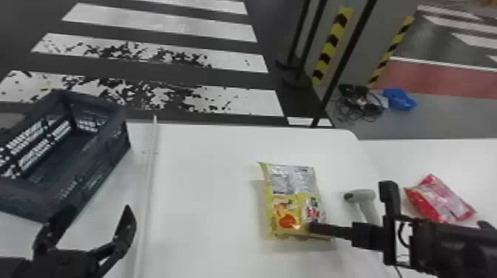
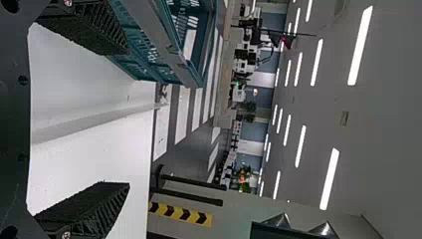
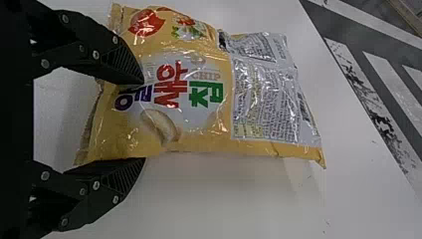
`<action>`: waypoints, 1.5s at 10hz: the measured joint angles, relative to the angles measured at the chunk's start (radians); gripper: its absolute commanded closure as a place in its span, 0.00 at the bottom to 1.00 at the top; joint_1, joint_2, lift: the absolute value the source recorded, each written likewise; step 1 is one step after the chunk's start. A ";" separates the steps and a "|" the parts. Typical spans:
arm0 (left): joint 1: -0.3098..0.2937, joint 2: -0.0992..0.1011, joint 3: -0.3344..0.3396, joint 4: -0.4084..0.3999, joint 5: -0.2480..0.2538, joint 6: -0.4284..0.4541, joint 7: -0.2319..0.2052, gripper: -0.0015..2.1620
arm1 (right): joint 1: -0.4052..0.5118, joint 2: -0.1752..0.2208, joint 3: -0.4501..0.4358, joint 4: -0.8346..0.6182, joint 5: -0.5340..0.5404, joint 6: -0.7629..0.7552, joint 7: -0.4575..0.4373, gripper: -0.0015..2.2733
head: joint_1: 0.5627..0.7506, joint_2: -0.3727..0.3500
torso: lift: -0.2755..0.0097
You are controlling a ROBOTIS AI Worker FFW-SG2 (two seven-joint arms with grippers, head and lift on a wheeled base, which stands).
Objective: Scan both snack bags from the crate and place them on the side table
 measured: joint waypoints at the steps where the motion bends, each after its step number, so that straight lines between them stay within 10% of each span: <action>1: 0.000 0.000 0.000 0.001 0.000 0.000 0.000 0.02 | 0.000 -0.002 0.005 -0.002 0.009 -0.004 0.011 1.00 | 0.70 0.19 | 0.63; 10: 0.000 0.000 -0.001 0.001 0.000 0.000 0.000 0.02 | 0.024 0.004 -0.201 -0.086 -0.169 -0.089 0.082 1.00 | 0.70 0.14 | 0.63; 15: 0.004 0.000 -0.003 -0.001 -0.001 0.003 0.000 0.02 | -0.048 -0.009 -0.359 -0.003 -0.176 -0.324 -0.134 1.00 | 0.70 0.03 | 0.63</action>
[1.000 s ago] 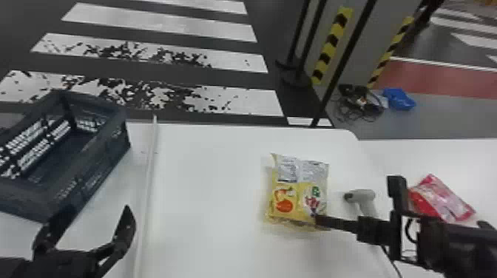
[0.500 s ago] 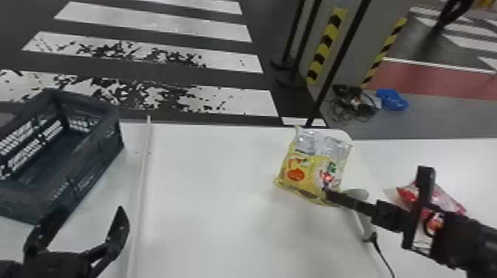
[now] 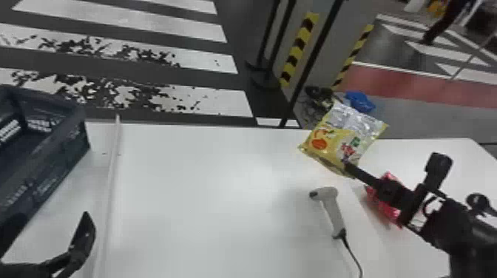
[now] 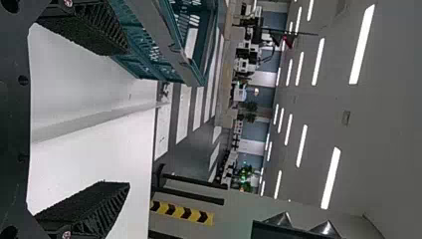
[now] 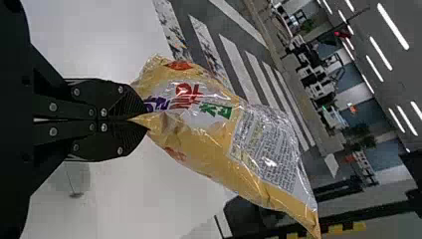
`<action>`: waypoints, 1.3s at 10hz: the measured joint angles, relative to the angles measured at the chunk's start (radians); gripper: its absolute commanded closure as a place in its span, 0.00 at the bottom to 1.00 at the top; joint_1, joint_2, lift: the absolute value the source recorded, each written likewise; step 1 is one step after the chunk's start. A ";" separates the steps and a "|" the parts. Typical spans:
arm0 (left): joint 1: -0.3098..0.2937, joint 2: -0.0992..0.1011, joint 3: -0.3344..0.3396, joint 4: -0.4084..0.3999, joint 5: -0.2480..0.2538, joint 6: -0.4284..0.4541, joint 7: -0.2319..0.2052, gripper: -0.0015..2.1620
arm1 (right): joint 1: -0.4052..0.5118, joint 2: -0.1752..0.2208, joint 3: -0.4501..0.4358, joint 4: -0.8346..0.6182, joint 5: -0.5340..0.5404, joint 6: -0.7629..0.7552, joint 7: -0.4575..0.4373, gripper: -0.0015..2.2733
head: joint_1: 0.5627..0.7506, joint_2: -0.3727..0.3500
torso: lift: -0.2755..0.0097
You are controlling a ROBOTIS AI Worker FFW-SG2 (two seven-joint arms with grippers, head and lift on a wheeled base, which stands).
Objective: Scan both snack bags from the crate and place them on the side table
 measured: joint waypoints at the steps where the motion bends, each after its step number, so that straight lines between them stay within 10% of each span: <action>1: 0.000 0.000 0.000 0.000 0.000 0.001 0.000 0.02 | -0.011 -0.002 -0.018 0.045 0.000 -0.060 -0.061 1.00 | 0.70 0.03 | 0.63; 11: -0.010 0.002 -0.002 0.018 0.002 0.000 0.000 0.02 | -0.176 -0.142 -0.058 0.625 -0.002 -0.508 -0.450 0.99 | 0.70 0.03 | 0.63; 13: -0.010 0.004 -0.001 0.018 0.005 -0.002 0.000 0.02 | -0.200 -0.153 -0.057 0.683 -0.002 -0.522 -0.535 0.74 | 0.70 0.03 | 0.63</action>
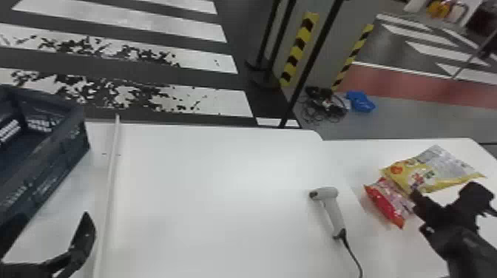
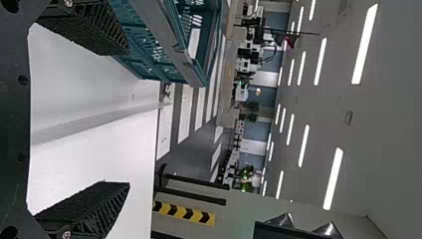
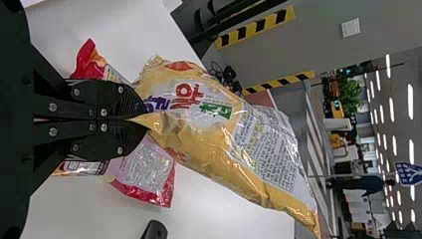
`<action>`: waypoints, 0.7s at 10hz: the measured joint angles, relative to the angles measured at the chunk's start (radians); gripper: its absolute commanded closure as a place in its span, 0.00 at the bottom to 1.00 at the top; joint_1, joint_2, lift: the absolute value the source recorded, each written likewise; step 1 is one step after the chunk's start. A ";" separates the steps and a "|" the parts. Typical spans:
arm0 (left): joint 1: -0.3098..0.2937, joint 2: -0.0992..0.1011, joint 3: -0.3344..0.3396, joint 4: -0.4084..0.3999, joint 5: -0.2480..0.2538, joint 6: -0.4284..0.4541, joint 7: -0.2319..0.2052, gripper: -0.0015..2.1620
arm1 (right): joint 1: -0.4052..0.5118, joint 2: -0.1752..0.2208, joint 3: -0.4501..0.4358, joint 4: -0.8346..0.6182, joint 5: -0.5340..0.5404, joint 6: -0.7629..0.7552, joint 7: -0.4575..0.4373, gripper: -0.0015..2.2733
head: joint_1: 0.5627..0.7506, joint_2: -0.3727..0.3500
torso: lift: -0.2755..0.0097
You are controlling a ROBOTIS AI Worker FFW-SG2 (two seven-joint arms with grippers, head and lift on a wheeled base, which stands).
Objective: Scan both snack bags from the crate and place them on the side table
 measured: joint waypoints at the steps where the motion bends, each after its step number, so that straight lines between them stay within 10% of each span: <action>1: 0.000 0.001 0.000 0.000 0.002 -0.003 0.000 0.02 | -0.005 -0.003 0.001 0.017 -0.005 -0.009 -0.009 0.36 | 0.70 0.03 | 0.63; 2: 0.000 0.003 0.000 0.000 0.005 -0.008 0.000 0.02 | -0.007 -0.005 0.002 0.027 -0.012 -0.021 -0.008 0.06 | 0.70 0.03 | 0.63; 7: 0.010 0.007 0.005 -0.006 0.011 -0.019 -0.002 0.02 | 0.001 -0.002 0.004 0.023 -0.032 -0.044 -0.050 0.02 | 0.70 0.03 | 0.63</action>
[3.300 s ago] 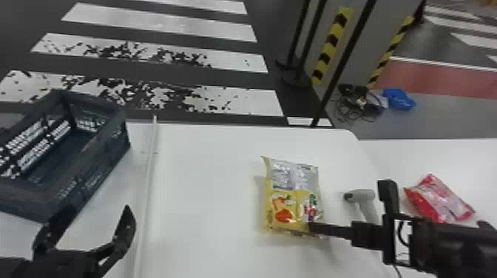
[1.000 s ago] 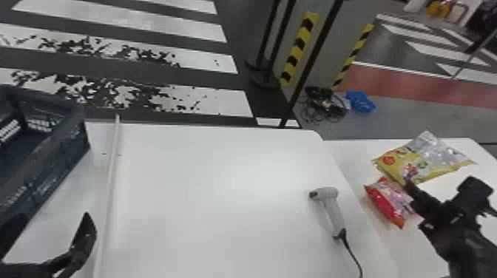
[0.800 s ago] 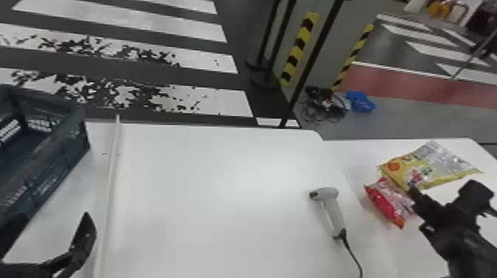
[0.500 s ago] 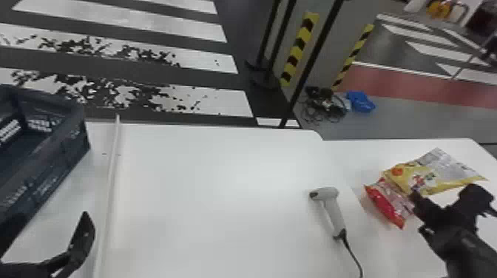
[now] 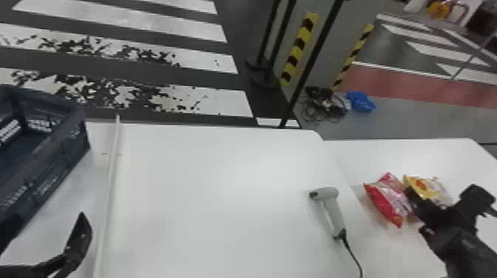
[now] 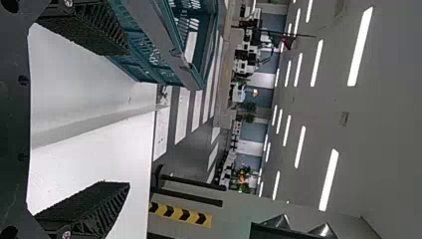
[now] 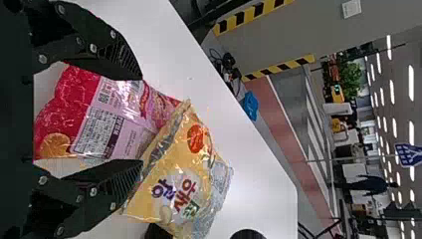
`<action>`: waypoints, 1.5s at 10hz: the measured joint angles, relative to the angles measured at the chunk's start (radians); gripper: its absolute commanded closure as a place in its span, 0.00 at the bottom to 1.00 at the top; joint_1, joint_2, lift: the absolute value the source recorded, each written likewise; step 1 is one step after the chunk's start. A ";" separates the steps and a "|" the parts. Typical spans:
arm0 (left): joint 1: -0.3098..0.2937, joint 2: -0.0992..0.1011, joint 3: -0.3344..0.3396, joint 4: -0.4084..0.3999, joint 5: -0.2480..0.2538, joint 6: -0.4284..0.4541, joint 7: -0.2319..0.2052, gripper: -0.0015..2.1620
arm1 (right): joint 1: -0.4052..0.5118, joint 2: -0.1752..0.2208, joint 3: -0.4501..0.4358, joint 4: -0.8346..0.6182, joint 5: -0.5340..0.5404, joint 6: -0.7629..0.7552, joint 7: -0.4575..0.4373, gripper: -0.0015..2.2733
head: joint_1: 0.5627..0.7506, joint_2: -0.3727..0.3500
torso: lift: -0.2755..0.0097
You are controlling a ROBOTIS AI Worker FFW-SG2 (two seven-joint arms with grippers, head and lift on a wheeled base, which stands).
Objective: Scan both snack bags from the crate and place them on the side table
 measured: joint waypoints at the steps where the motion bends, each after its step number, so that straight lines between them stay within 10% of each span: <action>1: 0.001 0.000 0.001 -0.001 0.000 0.000 0.000 0.02 | 0.019 0.006 0.003 -0.031 -0.002 -0.050 -0.008 0.02 | 0.70 0.03 | 0.63; 9: 0.002 -0.014 -0.002 -0.020 -0.021 0.021 0.002 0.02 | 0.363 0.260 0.312 -0.627 0.102 -0.444 -0.076 0.02 | 0.70 0.03 | 0.63; 15: -0.034 -0.028 -0.062 -0.030 -0.073 0.095 0.026 0.02 | 0.578 0.346 0.607 -0.822 0.224 -0.491 -0.163 0.02 | 0.70 0.11 | 0.63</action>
